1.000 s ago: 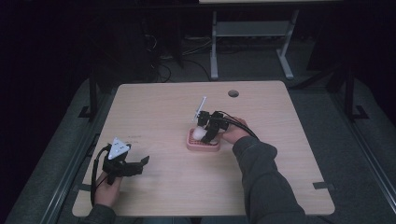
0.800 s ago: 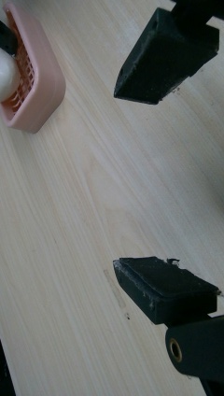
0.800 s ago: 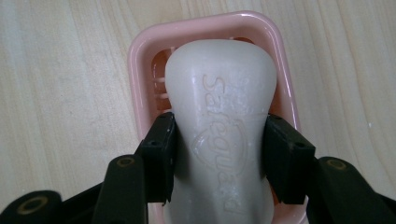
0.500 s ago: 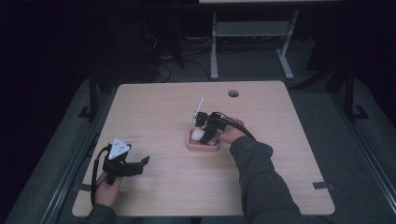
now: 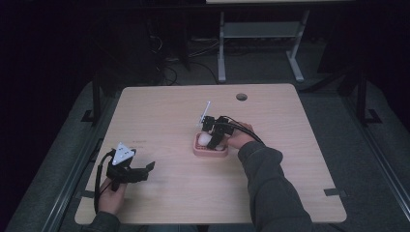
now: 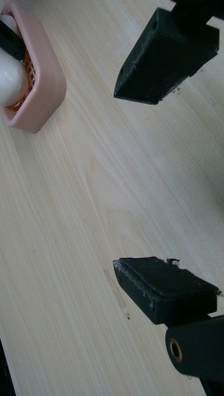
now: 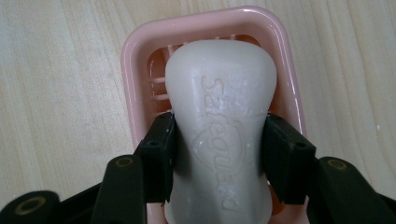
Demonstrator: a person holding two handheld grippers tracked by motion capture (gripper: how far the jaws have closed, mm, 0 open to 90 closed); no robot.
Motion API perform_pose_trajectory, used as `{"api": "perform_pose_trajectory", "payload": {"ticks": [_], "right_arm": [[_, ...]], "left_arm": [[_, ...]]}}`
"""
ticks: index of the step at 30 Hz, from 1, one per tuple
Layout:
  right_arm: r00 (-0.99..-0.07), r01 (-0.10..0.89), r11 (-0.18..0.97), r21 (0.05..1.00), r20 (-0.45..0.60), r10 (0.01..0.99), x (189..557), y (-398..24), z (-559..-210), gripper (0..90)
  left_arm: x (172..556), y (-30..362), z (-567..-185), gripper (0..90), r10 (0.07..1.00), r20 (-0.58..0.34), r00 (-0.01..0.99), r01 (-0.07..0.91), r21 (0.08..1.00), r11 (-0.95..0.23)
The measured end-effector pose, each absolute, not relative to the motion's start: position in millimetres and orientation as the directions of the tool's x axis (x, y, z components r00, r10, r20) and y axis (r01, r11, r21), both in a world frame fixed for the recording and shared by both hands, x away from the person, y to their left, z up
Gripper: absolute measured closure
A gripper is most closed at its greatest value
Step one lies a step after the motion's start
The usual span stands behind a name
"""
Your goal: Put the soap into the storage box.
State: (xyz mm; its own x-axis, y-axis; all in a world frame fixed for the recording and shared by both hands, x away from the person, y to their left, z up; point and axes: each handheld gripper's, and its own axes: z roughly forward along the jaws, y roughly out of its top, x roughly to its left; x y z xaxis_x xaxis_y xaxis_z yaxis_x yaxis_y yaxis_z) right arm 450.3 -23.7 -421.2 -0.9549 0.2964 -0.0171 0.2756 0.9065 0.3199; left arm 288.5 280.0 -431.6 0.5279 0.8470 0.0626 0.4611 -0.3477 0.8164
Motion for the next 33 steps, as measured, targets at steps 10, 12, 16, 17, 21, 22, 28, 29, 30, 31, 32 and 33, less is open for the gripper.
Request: {"api": "perform_pose_trajectory", "payload": {"ticks": [10, 12, 16, 17, 21, 22, 28, 29, 30, 31, 32, 33], "right_arm": [[-0.949, 0.292, 0.889, 0.353, -0.008, 0.315, 450, -26, -416, 45.7], [-0.949, 0.293, 0.884, 0.366, -0.005, 0.316, 449, -28, -412, 44.4], [-0.947, 0.297, 0.88, 0.371, -0.008, 0.322, 447, -30, -409, 41.8], [-0.945, 0.301, 0.877, 0.375, -0.008, 0.328, 447, -31, -408, 41.5], [-0.943, 0.305, 0.872, 0.382, -0.005, 0.332, 445, -34, -404, 40.3], [-0.942, 0.309, 0.865, 0.396, 0.0, 0.336, 443, -36, -400, 39.6], [-0.936, 0.318, 0.85, 0.419, -0.006, 0.353, 440, -43, -392, 38.3], [-0.936, 0.314, 0.846, 0.431, -0.01, 0.353, 439, -45, -392, 38.4], [-0.935, 0.316, 0.843, 0.436, -0.008, 0.355, 438, -46, -391, 38.3], [-0.933, 0.322, 0.839, 0.44, -0.006, 0.361, 438, -48, -392, 38.1], [-0.932, 0.323, 0.837, 0.443, -0.006, 0.363, 437, -50, -392, 38.1], [-0.93, 0.326, 0.835, 0.444, -0.006, 0.367, 436, -52, -392, 38.1]], "left_arm": [[289, 280, -432, 14.7, 0.842, 0.069, 0.534, 0.461, 0.812, -0.359], [289, 280, -432, 14.7, 0.84, 0.075, 0.537, 0.461, 0.808, -0.367], [289, 280, -432, 14.7, 0.84, 0.075, 0.537, 0.463, 0.807, -0.368], [288, 280, -432, 14.7, 0.841, 0.072, 0.537, 0.462, 0.809, -0.364], [289, 280, -432, 14.7, 0.841, 0.073, 0.536, 0.462, 0.808, -0.365], [289, 279, -432, 14.7, 0.842, 0.071, 0.536, 0.462, 0.809, -0.363], [288, 278, -432, 14.7, 0.842, 0.066, 0.535, 0.465, 0.809, -0.359], [288, 278, -432, 14.7, 0.841, 0.068, 0.537, 0.464, 0.809, -0.361], [288, 278, -432, 14.7, 0.842, 0.067, 0.535, 0.465, 0.809, -0.359], [288, 278, -432, 14.7, 0.841, 0.069, 0.537, 0.464, 0.808, -0.362], [288, 278, -432, 14.7, 0.842, 0.069, 0.536, 0.462, 0.811, -0.36], [288, 278, -432, 14.7, 0.842, 0.069, 0.536, 0.462, 0.811, -0.36]]}}
